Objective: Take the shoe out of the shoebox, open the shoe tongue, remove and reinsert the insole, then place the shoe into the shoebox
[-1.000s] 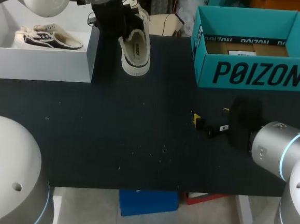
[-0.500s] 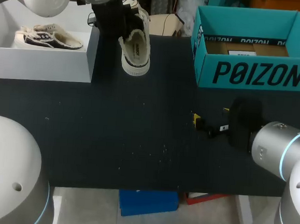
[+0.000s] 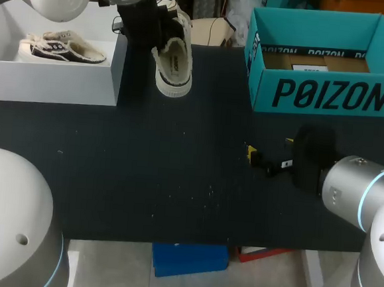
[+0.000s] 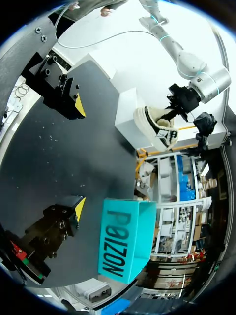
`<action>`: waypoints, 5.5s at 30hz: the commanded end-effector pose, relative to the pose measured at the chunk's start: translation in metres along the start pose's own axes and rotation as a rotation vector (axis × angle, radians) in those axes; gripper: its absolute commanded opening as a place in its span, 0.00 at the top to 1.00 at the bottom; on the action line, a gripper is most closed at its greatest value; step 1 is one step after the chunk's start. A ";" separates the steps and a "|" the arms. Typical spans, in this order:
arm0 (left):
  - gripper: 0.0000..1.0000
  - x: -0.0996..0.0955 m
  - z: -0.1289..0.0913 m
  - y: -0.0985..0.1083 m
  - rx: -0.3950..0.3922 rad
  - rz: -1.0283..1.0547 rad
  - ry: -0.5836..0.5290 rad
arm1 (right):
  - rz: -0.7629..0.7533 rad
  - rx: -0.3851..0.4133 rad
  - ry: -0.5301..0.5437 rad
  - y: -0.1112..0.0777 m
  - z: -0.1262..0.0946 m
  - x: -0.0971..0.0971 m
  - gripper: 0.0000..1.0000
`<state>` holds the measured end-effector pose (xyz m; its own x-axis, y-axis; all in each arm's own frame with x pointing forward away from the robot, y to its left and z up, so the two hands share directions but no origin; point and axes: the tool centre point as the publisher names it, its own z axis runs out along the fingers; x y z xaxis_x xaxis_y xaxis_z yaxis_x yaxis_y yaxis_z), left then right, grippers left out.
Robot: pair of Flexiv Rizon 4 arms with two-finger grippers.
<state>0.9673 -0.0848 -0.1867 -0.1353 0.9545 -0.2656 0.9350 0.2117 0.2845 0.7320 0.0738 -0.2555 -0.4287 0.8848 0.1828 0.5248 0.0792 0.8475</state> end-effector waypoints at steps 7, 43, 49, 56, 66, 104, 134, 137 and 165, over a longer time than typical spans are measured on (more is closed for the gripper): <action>1.00 0.001 0.000 0.000 -0.003 0.002 -0.004 | 0.001 -0.004 -0.004 -0.001 0.001 0.002 0.00; 1.00 -0.005 0.105 -0.069 0.074 0.005 -0.098 | 0.001 -0.004 -0.004 -0.001 0.001 0.002 0.00; 1.00 0.000 0.131 -0.095 0.086 0.062 -0.118 | 0.001 -0.004 -0.004 -0.001 0.001 0.002 0.00; 1.00 0.005 0.160 -0.120 0.135 0.069 -0.130 | 0.001 -0.004 -0.004 -0.001 0.001 0.002 0.00; 1.00 0.002 0.186 -0.146 0.176 0.066 -0.140 | 0.001 -0.004 -0.004 -0.001 0.001 0.002 0.00; 0.00 0.033 0.060 -0.126 0.518 -0.559 -0.139 | 0.001 -0.004 -0.004 -0.001 0.001 0.002 0.00; 0.00 0.109 0.036 -0.163 0.493 -1.160 -0.083 | 0.001 -0.004 -0.004 -0.001 0.001 0.002 0.00; 0.00 0.117 0.035 -0.161 0.484 -1.165 -0.080 | 0.001 -0.004 -0.004 -0.001 0.001 0.002 0.00; 0.00 0.117 0.035 -0.161 0.484 -1.165 -0.080 | -0.388 0.355 0.090 0.014 0.055 0.052 0.00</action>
<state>0.8126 -0.0139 -0.2937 -0.9536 0.2365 -0.1862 0.2998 0.8011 -0.5181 0.7558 0.1476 -0.2633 -0.6837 0.7265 -0.0683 0.5000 0.5346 0.6813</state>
